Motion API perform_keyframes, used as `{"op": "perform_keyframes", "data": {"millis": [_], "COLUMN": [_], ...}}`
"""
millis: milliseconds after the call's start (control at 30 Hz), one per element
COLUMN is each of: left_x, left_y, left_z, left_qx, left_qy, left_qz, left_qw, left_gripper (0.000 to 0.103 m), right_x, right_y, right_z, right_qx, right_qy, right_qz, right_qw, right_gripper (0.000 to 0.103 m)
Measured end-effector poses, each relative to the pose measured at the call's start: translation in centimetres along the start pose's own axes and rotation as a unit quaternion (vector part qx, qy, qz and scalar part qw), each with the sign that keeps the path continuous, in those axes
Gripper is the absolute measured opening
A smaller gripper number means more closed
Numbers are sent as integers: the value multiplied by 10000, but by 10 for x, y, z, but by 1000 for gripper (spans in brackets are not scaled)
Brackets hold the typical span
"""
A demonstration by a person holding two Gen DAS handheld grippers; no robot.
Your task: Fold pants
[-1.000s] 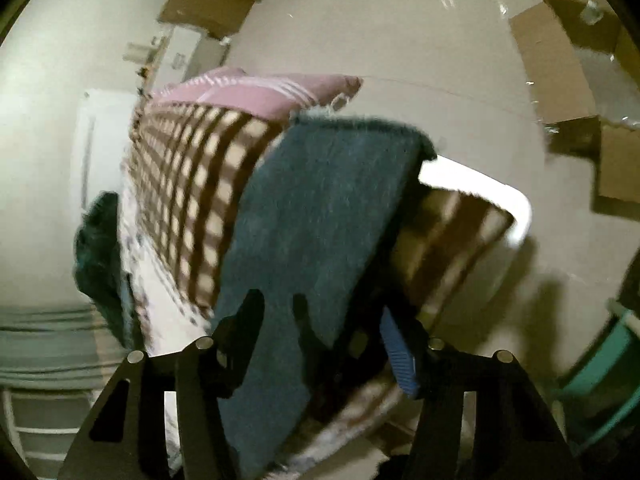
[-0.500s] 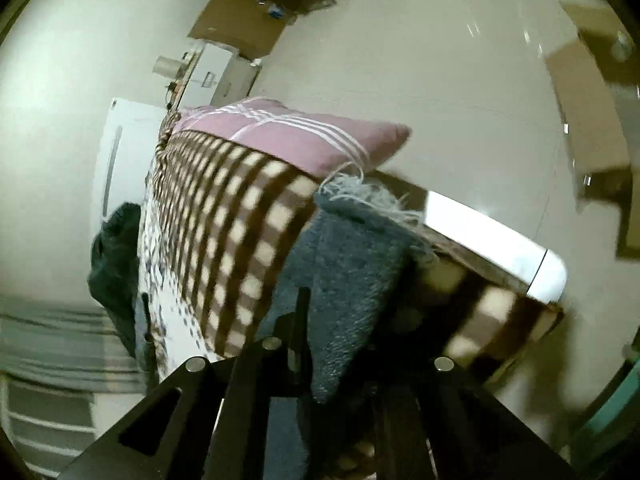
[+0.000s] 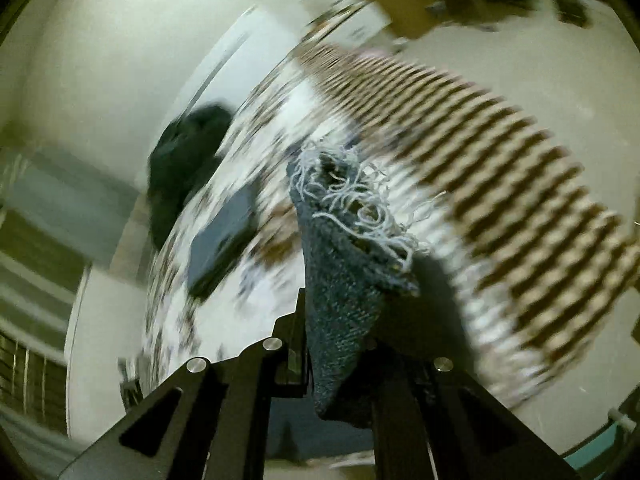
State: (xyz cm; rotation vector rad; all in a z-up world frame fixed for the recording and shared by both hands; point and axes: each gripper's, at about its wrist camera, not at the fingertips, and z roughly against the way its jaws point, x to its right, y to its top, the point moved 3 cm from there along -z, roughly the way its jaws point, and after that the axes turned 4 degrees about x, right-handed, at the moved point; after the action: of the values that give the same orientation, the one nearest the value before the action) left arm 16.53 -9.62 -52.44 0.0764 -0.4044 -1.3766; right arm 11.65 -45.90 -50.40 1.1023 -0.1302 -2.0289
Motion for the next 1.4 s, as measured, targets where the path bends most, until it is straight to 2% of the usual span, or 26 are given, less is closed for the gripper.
{"op": "perform_keyframes", "data": {"millis": [133, 300, 367, 400, 433, 467, 533, 567, 633, 700, 767, 833, 867, 900, 1000, 1067, 1133, 1200, 1233, 1267, 1300, 1333, 1367, 1400], "left_x": [-64, -132, -153, -163, -172, -184, -201, -210, -223, -237, -255, -275, -287, -297, -318, -333, -341, -340, -339, -340, -343, -347, -347, -344], "left_y": [0, -6, -8, -9, -11, -12, -15, -15, -15, -15, -15, -17, -20, -22, -24, -25, -21, -10, -6, -4, -3, -3, -2, 1], "left_z": [17, 24, 23, 23, 23, 23, 25, 26, 26, 25, 19, 12, 8, 4, -13, -26, -28, -18, -16, -17, -21, -26, -28, -28], "left_qx": [46, 56, 84, 76, 77, 85, 86, 122, 160, 215, 261, 321, 369, 421, 462, 610, 963, 1383, 1468, 1481, 1466, 1552, 1673, 1751], "left_qy": [223, 474, 591, 661, 702, 727, 808, 853, 910, 927, 890, 816, 714, 665, 573, 305, -44, -45, -76, -130, -182, -363, -545, -600], "left_qz": [298, 579, 679, 758, 847, 973, 1145, 1246, 1393, 1607, 1982, 2497, 2854, 3116, 3610, 3993, 4207, 4059, 4014, 4040, 4135, 4224, 4194, 4107], "left_qw": [9993, 9972, 9959, 9949, 9939, 9926, 9901, 9885, 9859, 9824, 9758, 9643, 9550, 9469, 9297, 9143, 9021, 9034, 9040, 9026, 8984, 8923, 8906, 8928], "left_gripper": [103, 103, 103, 103, 103, 103, 103, 103, 103, 103, 103, 103, 103, 103, 103, 101, 89, 53, 51, 51, 57, 64, 81, 85], "right_x": [-68, -107, -112, -113, -116, -127, -149, -155, -156, -148, -136, -119, -113, -112, -119, -122, -122, -121, -121, -122, -123, -123, -122, -123], "right_y": [-74, -175, -216, -235, -250, -259, -264, -261, -246, -235, -235, -249, -255, -254, -260, -258, -259, -254, -251, -249, -249, -249, -248, -248], "right_z": [-74, -158, -193, -206, -219, -222, -216, -211, -196, -189, -199, -221, -229, -231, -232, -230, -231, -229, -229, -230, -230, -230, -229, -229], "right_qx": [-700, -1530, -1984, -2246, -2505, -2591, -2682, -2690, -2525, -2411, -2537, -3054, -3205, -3120, -3140, -3122, -3145, -3134, -3133, -3133, -3130, -3131, -3131, -3128], "right_qy": [86, -125, -473, -703, -805, -677, -156, 91, 185, -74, -576, -1061, -1123, -1103, -1128, -1113, -1153, -1153, -1155, -1160, -1164, -1175, -1187, -1189], "right_qz": [569, 1231, 1530, 1565, 1532, 1572, 1589, 1430, 1043, 991, 1178, 1337, 1323, 1350, 1551, 1486, 1413, 1363, 1336, 1318, 1314, 1335, 1355, 1373], "right_qw": [9959, 9804, 9669, 9592, 9525, 9506, 9500, 9524, 9618, 9654, 9584, 9368, 9312, 9340, 9298, 9317, 9316, 9327, 9331, 9333, 9334, 9329, 9325, 9323], "right_gripper": [8, 8, 16, 26, 36, 39, 48, 48, 51, 51, 51, 52, 52, 51, 51, 52, 52, 52, 52, 52, 52, 52, 52, 52]}}
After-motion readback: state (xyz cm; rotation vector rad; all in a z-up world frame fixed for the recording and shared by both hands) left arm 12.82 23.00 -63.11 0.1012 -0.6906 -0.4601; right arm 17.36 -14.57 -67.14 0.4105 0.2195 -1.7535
